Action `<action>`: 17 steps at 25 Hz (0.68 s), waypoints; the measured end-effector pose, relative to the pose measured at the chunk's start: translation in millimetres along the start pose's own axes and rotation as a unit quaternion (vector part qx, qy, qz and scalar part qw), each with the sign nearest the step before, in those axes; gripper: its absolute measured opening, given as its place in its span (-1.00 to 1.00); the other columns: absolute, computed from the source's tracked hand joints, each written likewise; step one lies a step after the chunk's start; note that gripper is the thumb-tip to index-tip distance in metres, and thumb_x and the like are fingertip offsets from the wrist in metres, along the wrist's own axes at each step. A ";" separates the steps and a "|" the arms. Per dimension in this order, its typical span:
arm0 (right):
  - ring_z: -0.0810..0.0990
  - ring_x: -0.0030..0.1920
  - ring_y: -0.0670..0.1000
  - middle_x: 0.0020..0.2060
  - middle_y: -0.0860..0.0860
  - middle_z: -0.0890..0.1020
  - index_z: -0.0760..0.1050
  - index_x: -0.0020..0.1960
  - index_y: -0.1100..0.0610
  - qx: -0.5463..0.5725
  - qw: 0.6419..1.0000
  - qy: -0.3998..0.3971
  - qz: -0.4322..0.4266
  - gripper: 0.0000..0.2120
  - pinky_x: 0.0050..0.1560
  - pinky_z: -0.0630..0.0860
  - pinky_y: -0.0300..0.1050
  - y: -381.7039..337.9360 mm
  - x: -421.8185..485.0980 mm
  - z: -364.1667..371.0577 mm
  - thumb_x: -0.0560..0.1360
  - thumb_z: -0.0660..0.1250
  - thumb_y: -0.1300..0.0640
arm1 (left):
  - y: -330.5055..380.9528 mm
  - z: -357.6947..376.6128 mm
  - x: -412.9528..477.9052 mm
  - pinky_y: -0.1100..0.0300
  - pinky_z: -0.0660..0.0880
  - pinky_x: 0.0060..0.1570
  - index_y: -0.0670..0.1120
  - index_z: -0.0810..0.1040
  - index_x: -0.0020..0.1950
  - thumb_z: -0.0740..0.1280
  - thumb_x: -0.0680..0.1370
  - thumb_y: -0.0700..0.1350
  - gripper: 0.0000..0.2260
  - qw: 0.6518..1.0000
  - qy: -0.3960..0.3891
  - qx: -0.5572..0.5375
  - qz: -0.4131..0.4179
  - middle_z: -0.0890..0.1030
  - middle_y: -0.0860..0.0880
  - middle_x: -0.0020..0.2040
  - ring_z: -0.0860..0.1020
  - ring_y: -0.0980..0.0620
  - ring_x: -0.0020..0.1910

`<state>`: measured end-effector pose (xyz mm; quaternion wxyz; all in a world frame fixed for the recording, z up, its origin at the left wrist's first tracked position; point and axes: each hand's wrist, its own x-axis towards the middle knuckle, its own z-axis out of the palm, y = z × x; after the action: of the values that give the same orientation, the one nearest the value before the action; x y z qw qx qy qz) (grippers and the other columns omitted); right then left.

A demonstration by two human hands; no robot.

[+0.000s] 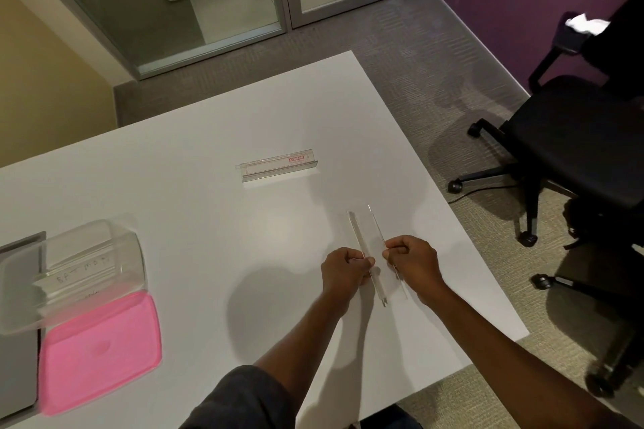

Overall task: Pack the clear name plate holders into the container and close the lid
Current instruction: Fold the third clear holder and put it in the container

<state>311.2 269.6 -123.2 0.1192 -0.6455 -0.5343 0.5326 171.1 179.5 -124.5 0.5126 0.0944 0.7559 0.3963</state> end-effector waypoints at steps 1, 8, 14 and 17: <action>0.77 -0.04 0.10 -0.09 0.03 0.77 0.71 0.06 0.10 -0.010 1.000 0.010 -0.005 -0.86 0.06 0.74 0.05 1.5 2.0 -1.4 0.51 0.54 0.24 | 0.6 3.6 0.5 0.02 0.76 -0.09 -0.21 0.67 -0.06 0.61 0.46 -0.14 -0.80 1.000 0.000 0.004 -0.004 0.76 -0.21 -0.13 0.74 -0.04 -0.29; 0.71 0.02 0.04 -0.04 -0.01 0.75 0.72 0.04 0.11 -0.117 0.992 0.035 -0.043 -0.92 0.04 0.65 -0.11 8.8 12.3 -4.0 0.58 0.46 0.22 | 8.1 24.5 -0.7 0.01 0.75 -0.07 -0.21 0.65 -0.02 0.66 0.39 -0.01 -0.64 0.999 0.011 0.020 -0.023 0.76 -0.15 -0.09 0.77 -0.13 -0.13; 0.71 0.00 0.06 -0.07 -0.01 0.74 0.73 0.00 0.12 -0.134 0.990 0.024 -0.030 -0.86 0.10 0.70 0.05 9.1 13.7 -3.0 0.58 0.39 0.25 | 13.4 32.7 0.2 -0.15 0.71 0.01 -0.15 0.59 -0.06 0.70 0.32 0.07 -0.56 0.998 0.022 0.053 -0.028 0.73 -0.16 -0.01 0.75 -0.20 -0.05; 0.71 0.00 0.05 -0.11 -0.04 0.73 0.73 -0.03 0.12 -0.125 0.992 0.014 -0.020 -0.85 0.12 0.70 0.06 8.3 12.5 -3.6 0.56 0.38 0.25 | 12.3 34.5 0.7 -0.18 0.69 0.02 -0.15 0.59 -0.05 0.69 0.31 0.11 -0.54 0.997 0.026 0.072 -0.025 0.73 -0.13 -0.04 0.74 -0.18 -0.04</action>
<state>317.1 277.9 -134.7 0.0553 -0.6516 -0.6079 0.4503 196.9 205.4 -122.0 0.4941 0.1016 0.7980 0.3297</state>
